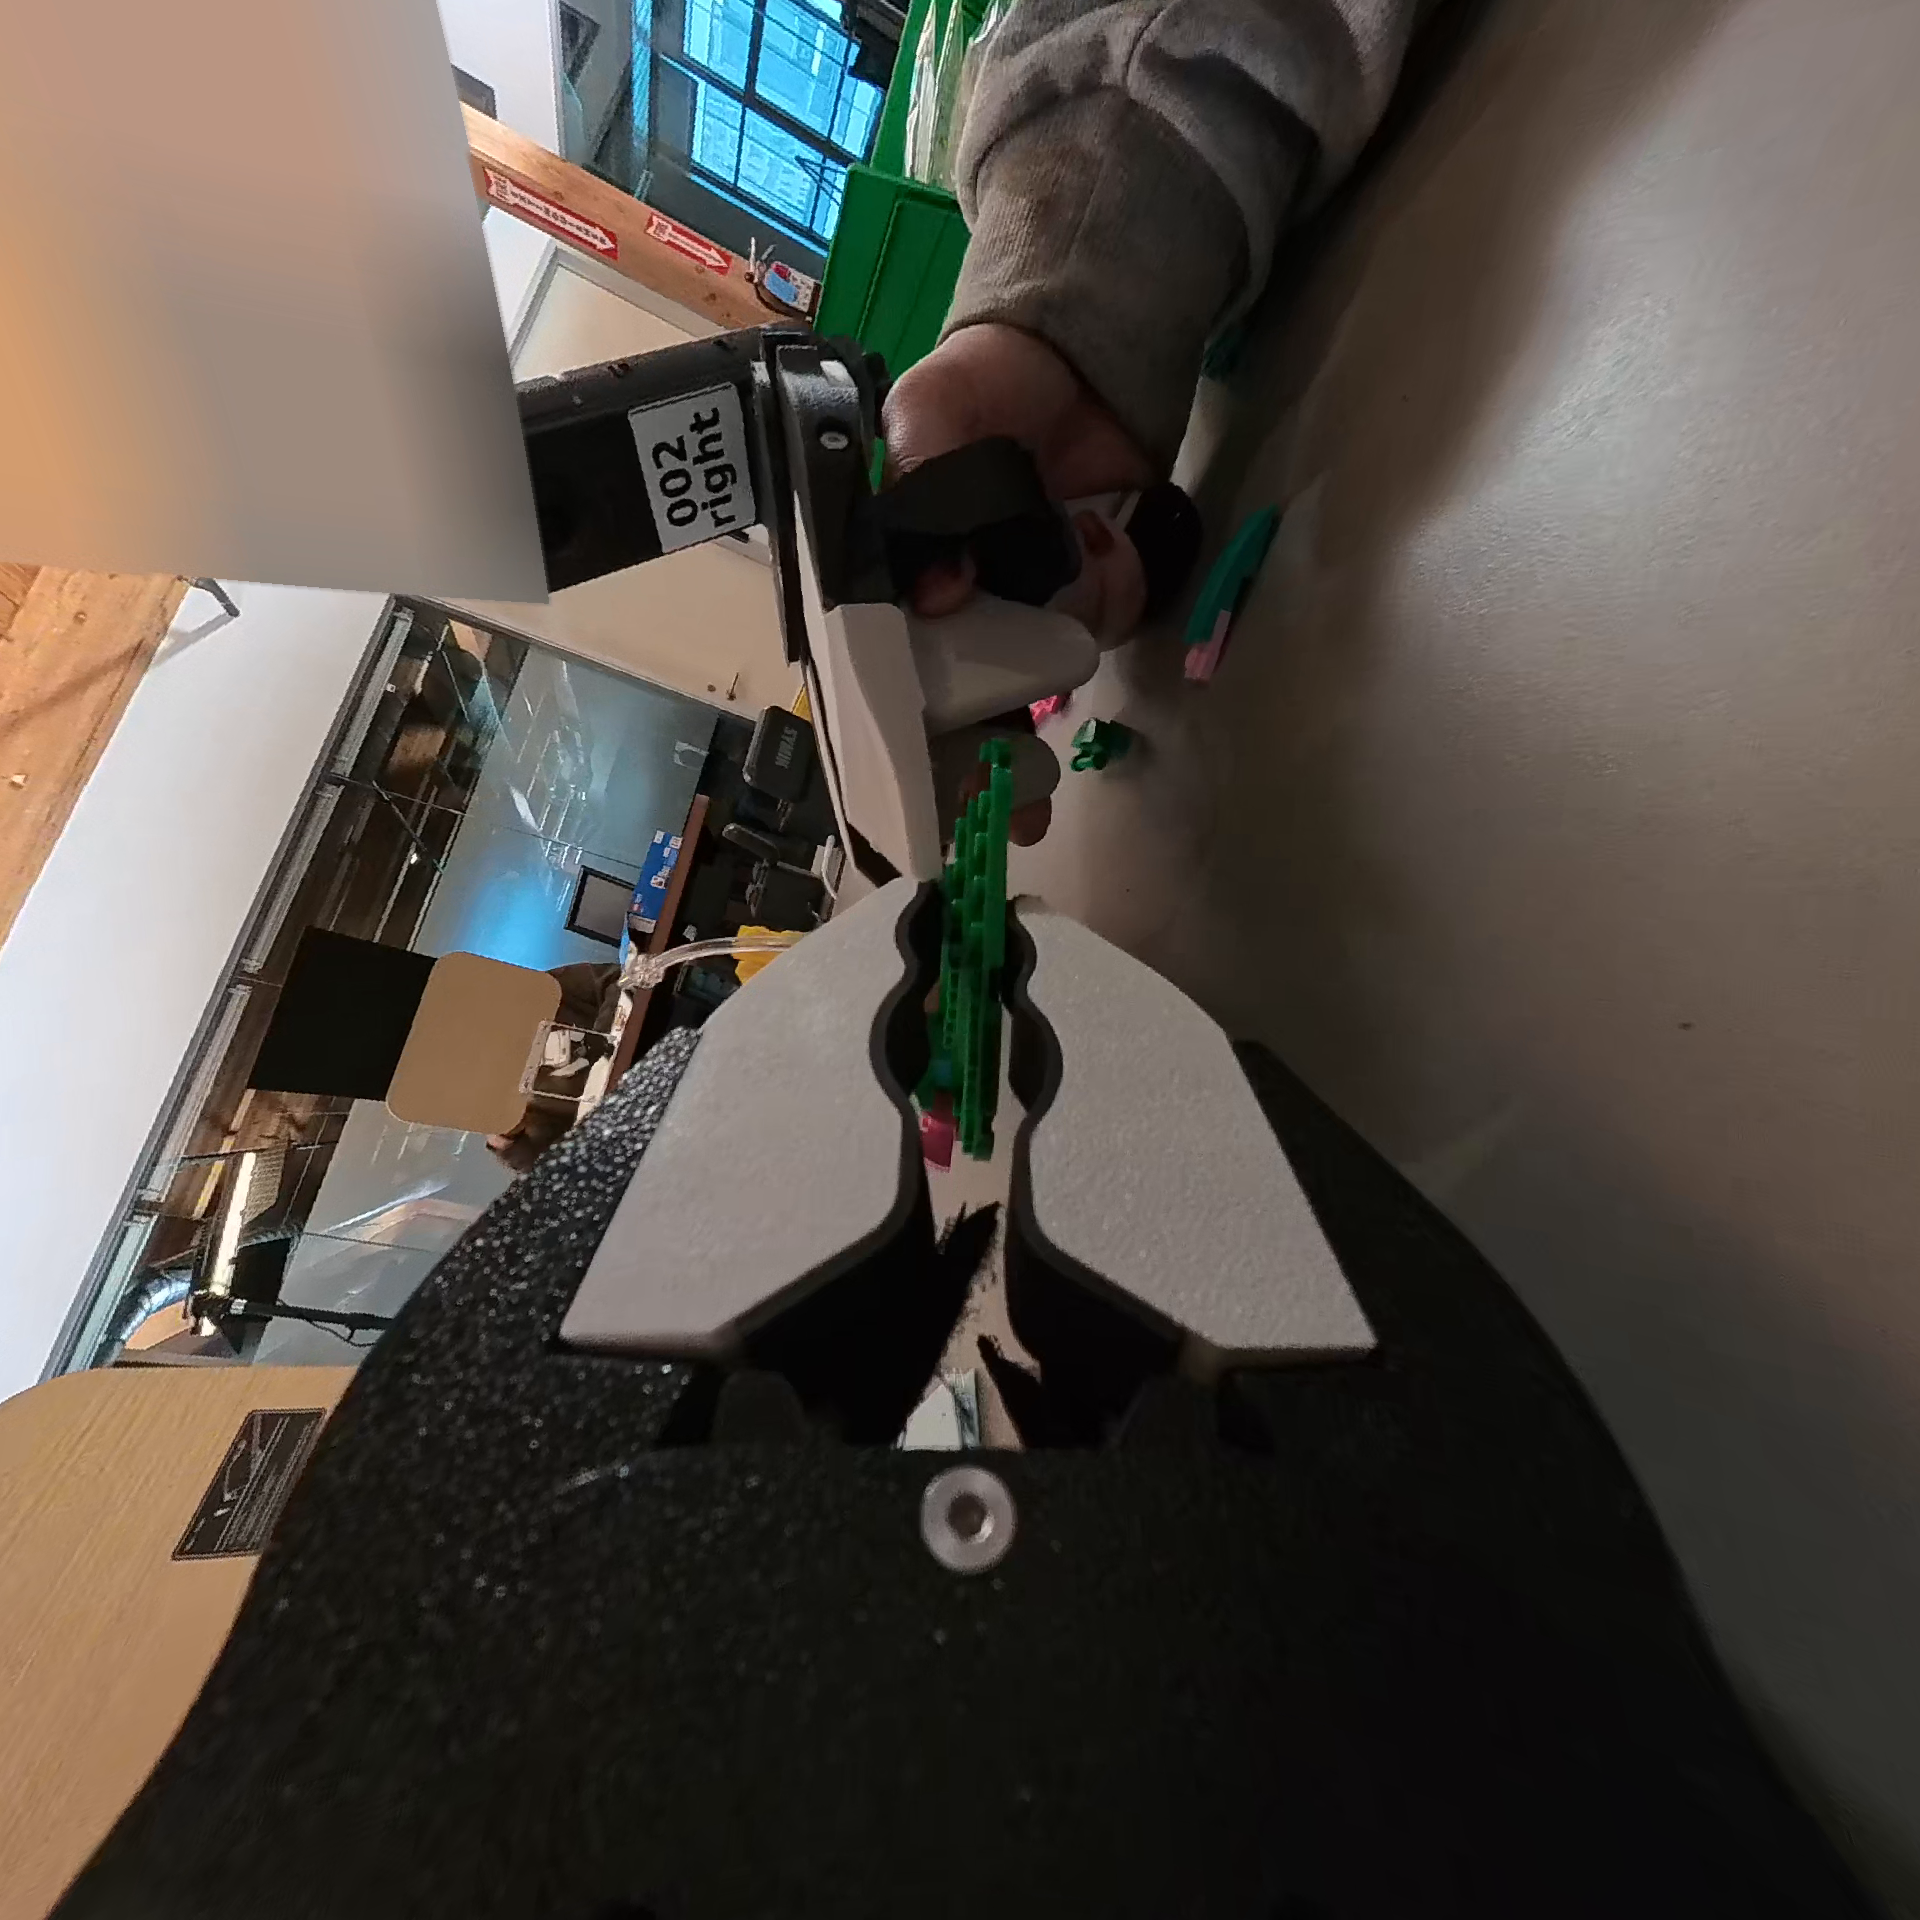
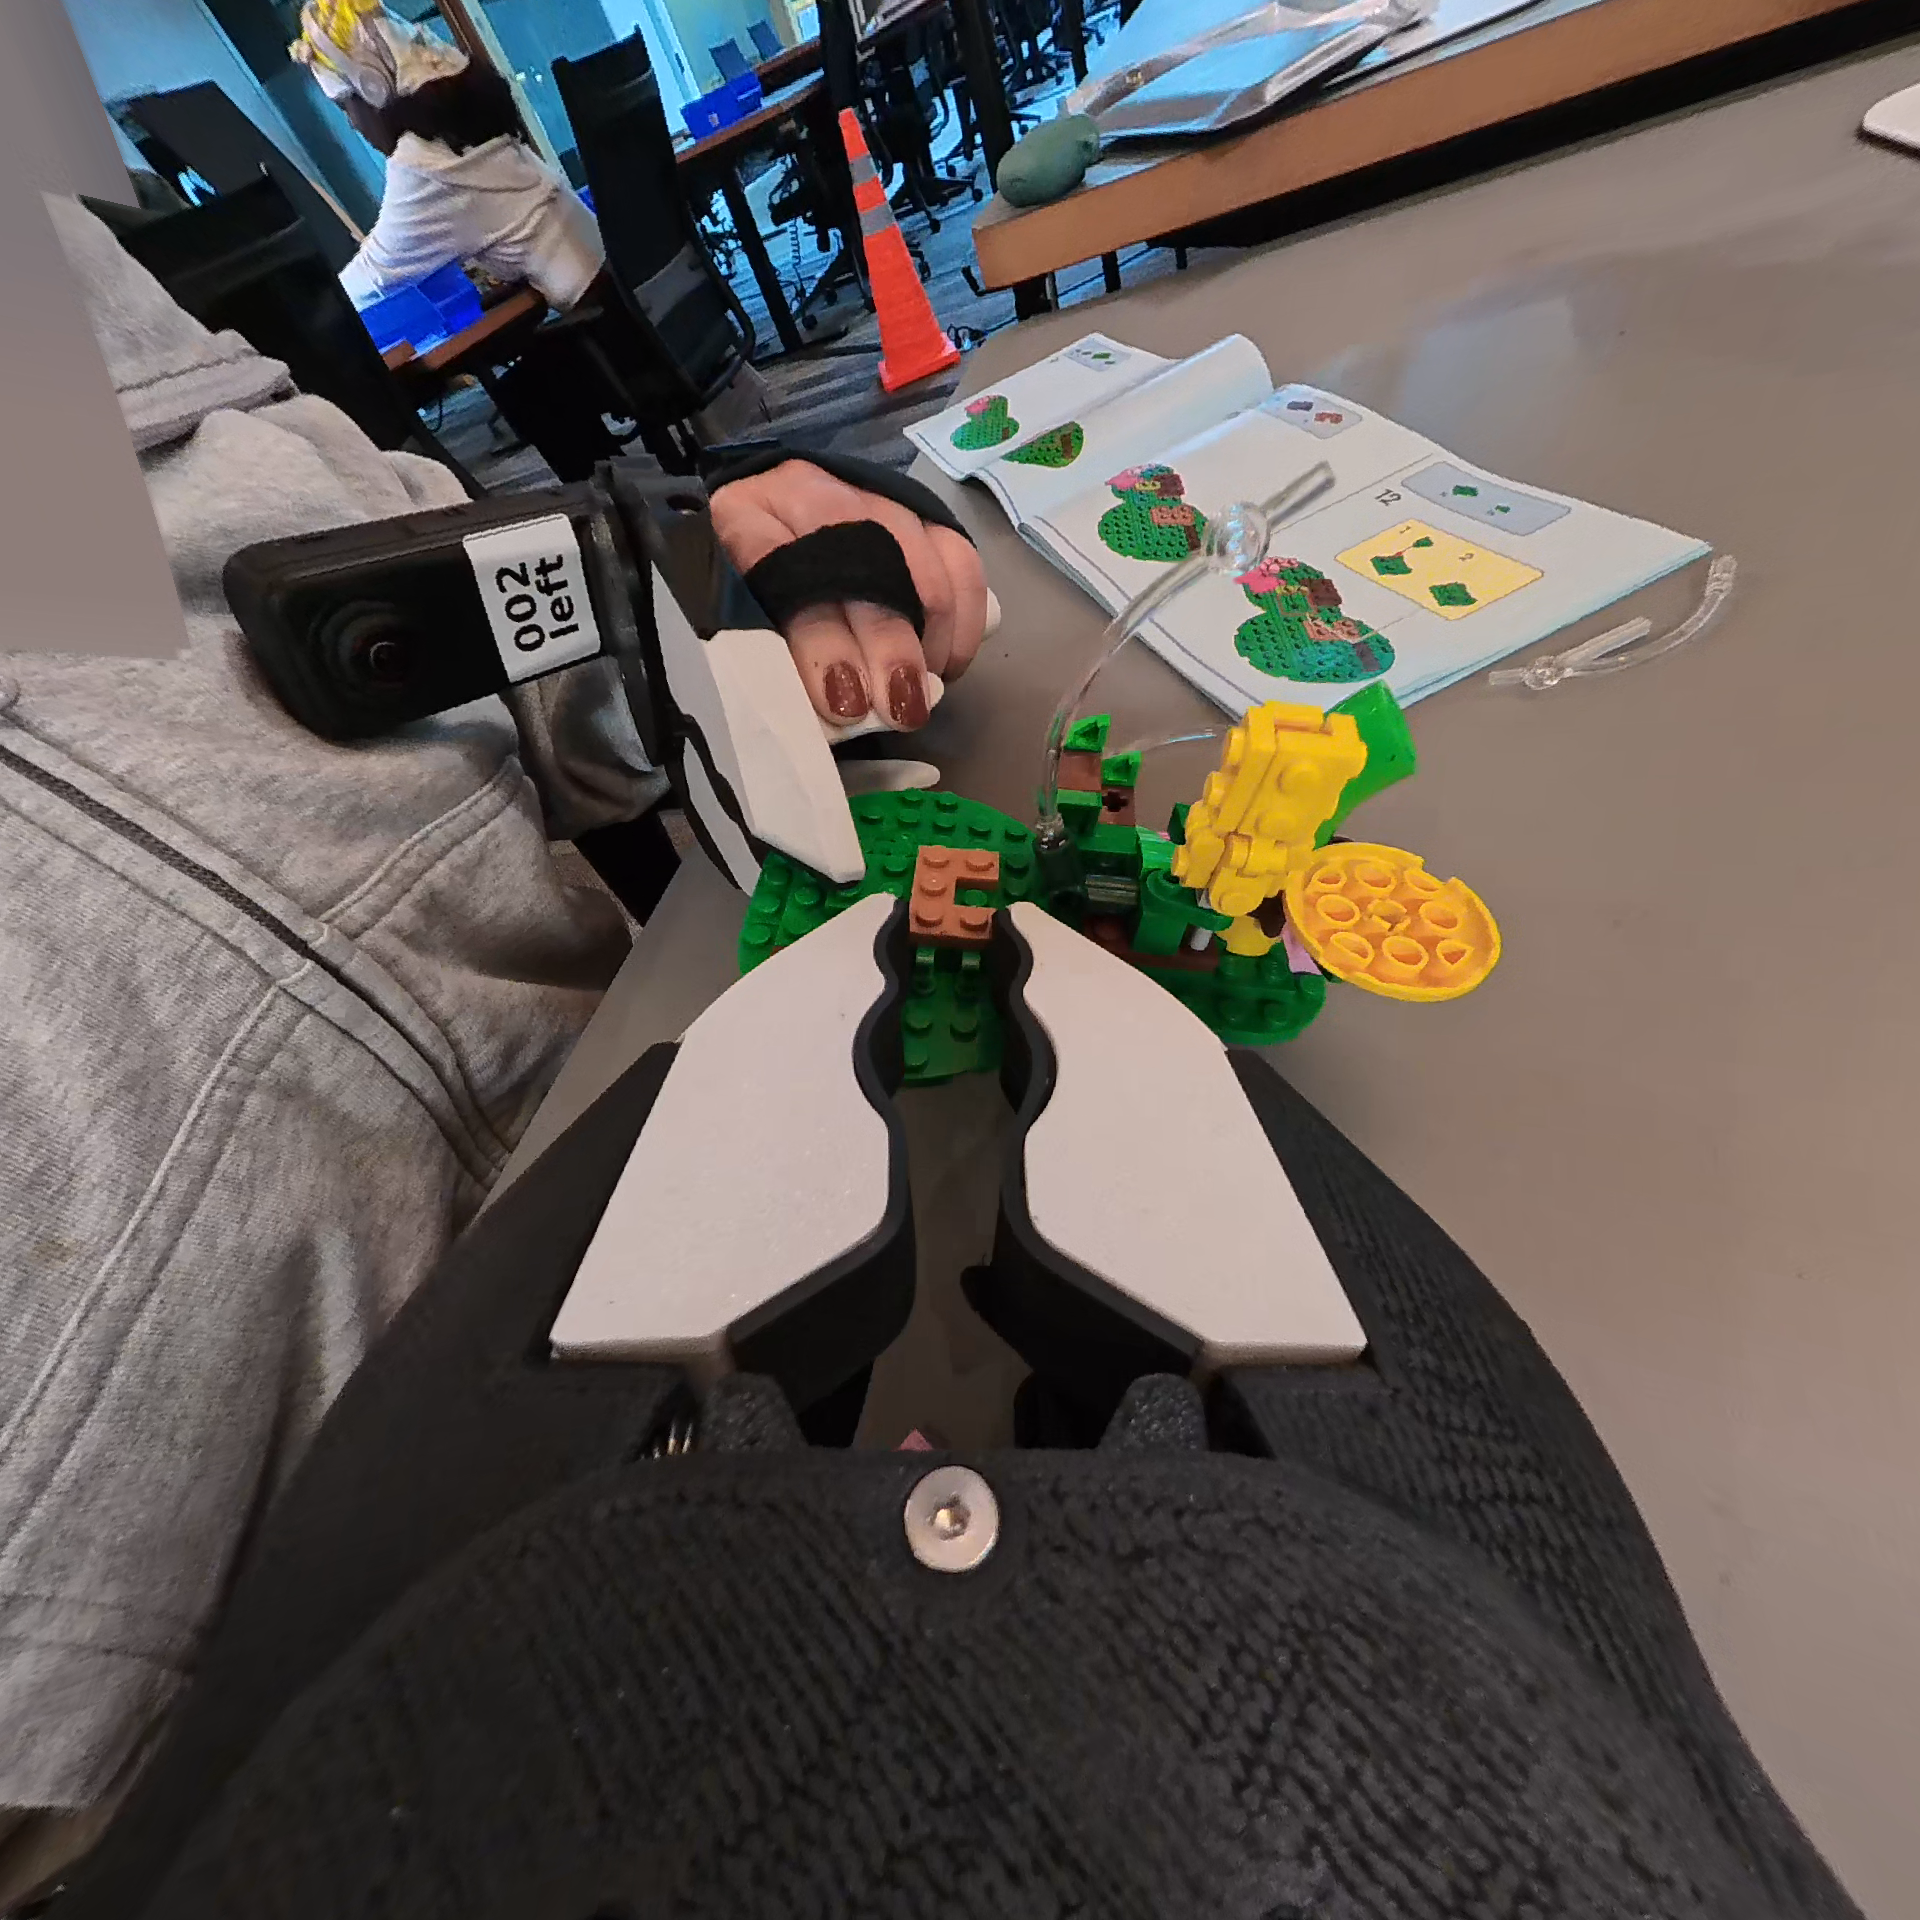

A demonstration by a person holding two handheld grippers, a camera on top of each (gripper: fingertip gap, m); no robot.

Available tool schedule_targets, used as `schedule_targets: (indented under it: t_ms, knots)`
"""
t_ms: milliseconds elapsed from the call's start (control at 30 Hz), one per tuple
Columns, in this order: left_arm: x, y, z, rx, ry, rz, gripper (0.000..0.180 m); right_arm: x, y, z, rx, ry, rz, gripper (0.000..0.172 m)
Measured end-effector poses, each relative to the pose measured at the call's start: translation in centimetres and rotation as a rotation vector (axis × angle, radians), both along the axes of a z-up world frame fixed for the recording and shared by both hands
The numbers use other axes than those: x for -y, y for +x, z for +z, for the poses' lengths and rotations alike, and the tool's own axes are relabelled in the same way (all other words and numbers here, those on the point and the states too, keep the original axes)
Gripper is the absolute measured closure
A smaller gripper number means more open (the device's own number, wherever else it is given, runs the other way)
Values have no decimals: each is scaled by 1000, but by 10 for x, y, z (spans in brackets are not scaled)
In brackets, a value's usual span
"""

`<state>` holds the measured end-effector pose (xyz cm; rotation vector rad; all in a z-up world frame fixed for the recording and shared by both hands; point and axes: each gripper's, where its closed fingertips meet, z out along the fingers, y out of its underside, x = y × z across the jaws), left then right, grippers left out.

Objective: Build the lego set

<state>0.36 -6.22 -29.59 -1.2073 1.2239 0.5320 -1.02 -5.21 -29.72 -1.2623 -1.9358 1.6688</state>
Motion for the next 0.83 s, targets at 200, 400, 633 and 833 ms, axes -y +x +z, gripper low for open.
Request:
schedule_targets:
  t_ms: [200, 400, 633, 833]
  knots:
    - [0, -3, 3, 6, 18, 21, 170, -1, -2, 4, -37, 8, -23, 160]
    - [-1, -6, 1, 14, 3, 37, 169, -3, -2, 5, -46, 34, -46, 160]
    - [-2, -6, 1, 24, -4, 43, 170, -1, 3, 7, -52, 39, -59, 160]
    - [-1, -6, 1, 24, -3, 39, 170, 1, 10, 11, -75, 43, -57, 160]
